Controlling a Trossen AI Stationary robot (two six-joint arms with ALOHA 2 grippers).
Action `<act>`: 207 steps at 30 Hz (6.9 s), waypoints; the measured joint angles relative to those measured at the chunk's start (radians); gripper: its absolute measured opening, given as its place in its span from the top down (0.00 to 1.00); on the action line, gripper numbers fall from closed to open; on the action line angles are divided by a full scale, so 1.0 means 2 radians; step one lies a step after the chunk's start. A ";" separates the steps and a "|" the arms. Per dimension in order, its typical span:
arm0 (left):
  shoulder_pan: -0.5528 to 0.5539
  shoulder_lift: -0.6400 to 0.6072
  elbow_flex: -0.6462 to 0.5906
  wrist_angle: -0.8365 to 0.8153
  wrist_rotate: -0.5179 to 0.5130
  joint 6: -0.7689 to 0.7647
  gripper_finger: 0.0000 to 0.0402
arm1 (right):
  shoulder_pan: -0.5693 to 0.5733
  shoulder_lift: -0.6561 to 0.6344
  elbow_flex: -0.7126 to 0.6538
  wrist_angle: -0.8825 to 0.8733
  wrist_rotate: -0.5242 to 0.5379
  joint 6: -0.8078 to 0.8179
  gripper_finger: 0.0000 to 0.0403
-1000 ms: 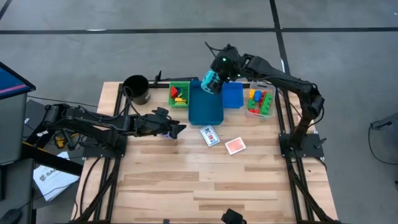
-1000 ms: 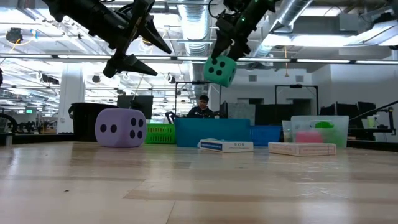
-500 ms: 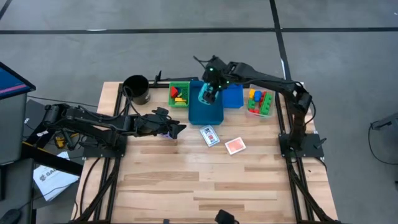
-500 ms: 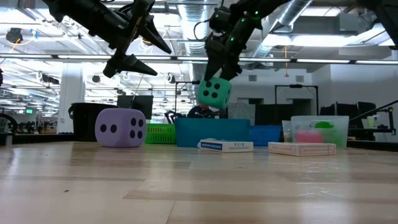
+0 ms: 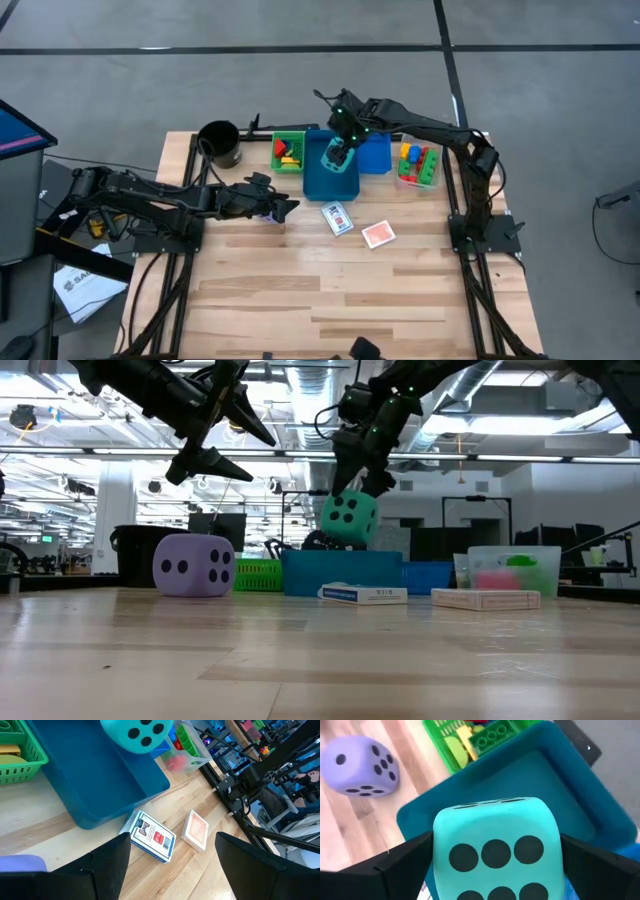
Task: Pick & Place Toys
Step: Put the blue die into the blue bin, then adjust the blue bin on the table
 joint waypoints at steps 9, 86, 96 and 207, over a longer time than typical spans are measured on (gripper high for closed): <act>0.000 0.000 0.000 0.000 0.000 -0.043 0.29 | 0.012 0.002 0.000 0.005 0.040 -0.003 0.01; 0.000 0.000 0.000 0.000 -0.004 -0.056 0.29 | 0.006 0.002 -0.121 0.227 -0.010 -0.016 0.01; 0.001 0.000 0.000 0.000 -0.004 -0.056 0.29 | 0.006 0.002 -0.130 0.243 -0.039 -0.019 0.01; 0.058 0.000 0.000 0.013 0.007 0.206 0.29 | 0.213 -0.021 -0.094 0.073 0.067 0.241 0.94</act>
